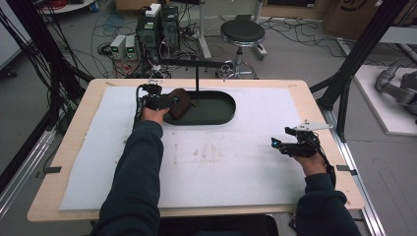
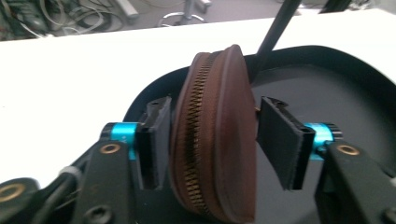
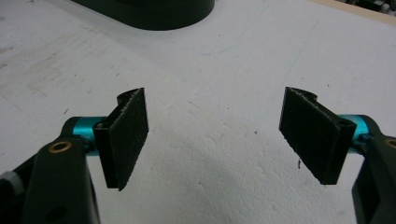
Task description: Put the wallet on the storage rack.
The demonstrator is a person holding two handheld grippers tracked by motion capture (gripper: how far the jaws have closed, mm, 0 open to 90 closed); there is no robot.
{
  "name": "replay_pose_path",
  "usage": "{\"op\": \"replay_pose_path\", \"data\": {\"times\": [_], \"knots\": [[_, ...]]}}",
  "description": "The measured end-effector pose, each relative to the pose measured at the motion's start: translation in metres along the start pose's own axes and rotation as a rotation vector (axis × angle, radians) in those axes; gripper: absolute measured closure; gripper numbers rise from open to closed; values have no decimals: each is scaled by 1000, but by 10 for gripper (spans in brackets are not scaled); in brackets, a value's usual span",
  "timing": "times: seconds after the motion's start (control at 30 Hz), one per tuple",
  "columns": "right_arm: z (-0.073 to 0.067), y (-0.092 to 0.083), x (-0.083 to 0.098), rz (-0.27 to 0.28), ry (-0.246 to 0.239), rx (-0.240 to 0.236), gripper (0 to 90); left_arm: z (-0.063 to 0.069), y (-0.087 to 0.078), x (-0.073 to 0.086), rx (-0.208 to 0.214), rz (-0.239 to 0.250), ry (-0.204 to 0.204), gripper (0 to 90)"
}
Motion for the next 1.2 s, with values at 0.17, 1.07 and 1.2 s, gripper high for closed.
{"op": "replay_pose_path", "data": {"times": [0.17, 1.07, 1.2], "knots": [[-1, 0, 0, -1, -11, 2, 243, 4, 6, 6, 15, -52, 14, 470], [0, 1, 2, -14, -24, 8, 244, 4, -40, 17, 40, 100, 7, 251], [-2, 1, 2, -22, -42, 3, 239, 1, -66, 33, 61, 141, 36, 237]]}}
Point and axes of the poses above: each handheld gripper's, and its own axes: y roughly forward along the jaws, x roughly out of its underside, z roughly to its right, the point moved 3 cm from there along y, roughly forward along the jaws, and after that the axes turned 8 degrees about -y, right-handed, at the moved point
